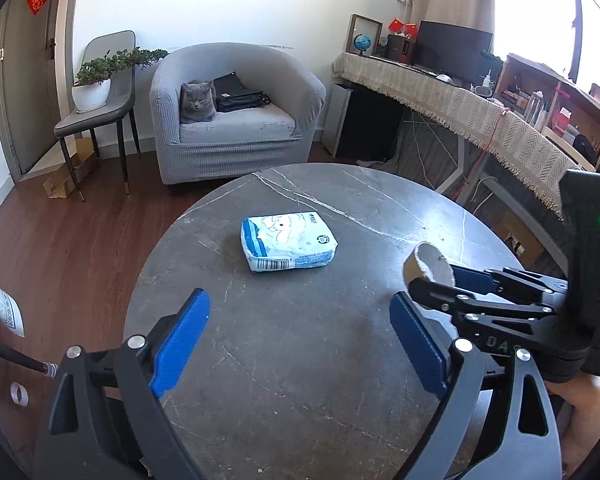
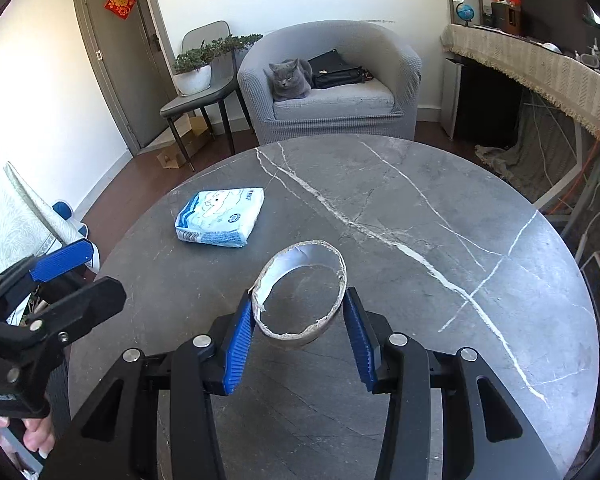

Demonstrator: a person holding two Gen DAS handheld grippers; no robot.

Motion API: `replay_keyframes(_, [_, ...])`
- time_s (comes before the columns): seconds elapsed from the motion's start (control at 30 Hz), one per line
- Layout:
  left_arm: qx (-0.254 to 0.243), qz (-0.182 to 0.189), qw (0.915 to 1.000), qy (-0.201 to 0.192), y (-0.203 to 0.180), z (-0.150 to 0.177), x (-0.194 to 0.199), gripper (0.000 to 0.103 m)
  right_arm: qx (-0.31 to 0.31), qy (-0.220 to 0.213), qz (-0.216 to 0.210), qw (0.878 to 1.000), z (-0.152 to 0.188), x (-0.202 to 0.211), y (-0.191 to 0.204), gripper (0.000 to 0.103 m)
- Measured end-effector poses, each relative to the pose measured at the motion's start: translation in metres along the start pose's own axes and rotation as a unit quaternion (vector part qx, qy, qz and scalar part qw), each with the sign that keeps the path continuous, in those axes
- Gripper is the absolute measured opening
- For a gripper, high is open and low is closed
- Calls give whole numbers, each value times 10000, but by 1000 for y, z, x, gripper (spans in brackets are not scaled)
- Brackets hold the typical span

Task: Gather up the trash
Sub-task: 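Grasp the blue-and-white wet-wipes pack with the left tool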

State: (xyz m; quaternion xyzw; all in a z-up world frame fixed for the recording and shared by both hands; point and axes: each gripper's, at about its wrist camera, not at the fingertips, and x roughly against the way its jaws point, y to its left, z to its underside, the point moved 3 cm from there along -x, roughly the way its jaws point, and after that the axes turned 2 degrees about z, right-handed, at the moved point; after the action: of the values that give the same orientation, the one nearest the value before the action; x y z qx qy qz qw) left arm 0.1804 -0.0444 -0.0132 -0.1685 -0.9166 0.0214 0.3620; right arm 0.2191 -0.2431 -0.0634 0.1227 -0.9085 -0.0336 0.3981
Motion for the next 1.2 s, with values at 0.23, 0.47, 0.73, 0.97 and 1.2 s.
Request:
replay_keyframes(0.23, [-160, -202, 9994, 217, -12, -13, -29, 94, -221, -133, -38, 9997, 4, 18, -33, 45])
replay_keyframes(0.47, [-249, -571, 9969, 484, -13, -19, -62, 94, -364, -135, -136, 9992, 10, 24, -52, 45])
replay_keyframes(0.73, [21, -614, 9962, 619, 1, -25, -88, 94, -263, -159, -225, 9993, 14, 32, -55, 45])
replay_keyframes(0.97, [285, -572, 9957, 677, 5, -34, -106, 94, -267, -106, -225, 9993, 19, 35, -62, 45])
replay_keyframes(1.2, [275, -512, 9958, 711, 5, -34, -109, 76, -279, -79, -247, 9993, 20, 35, -64, 45])
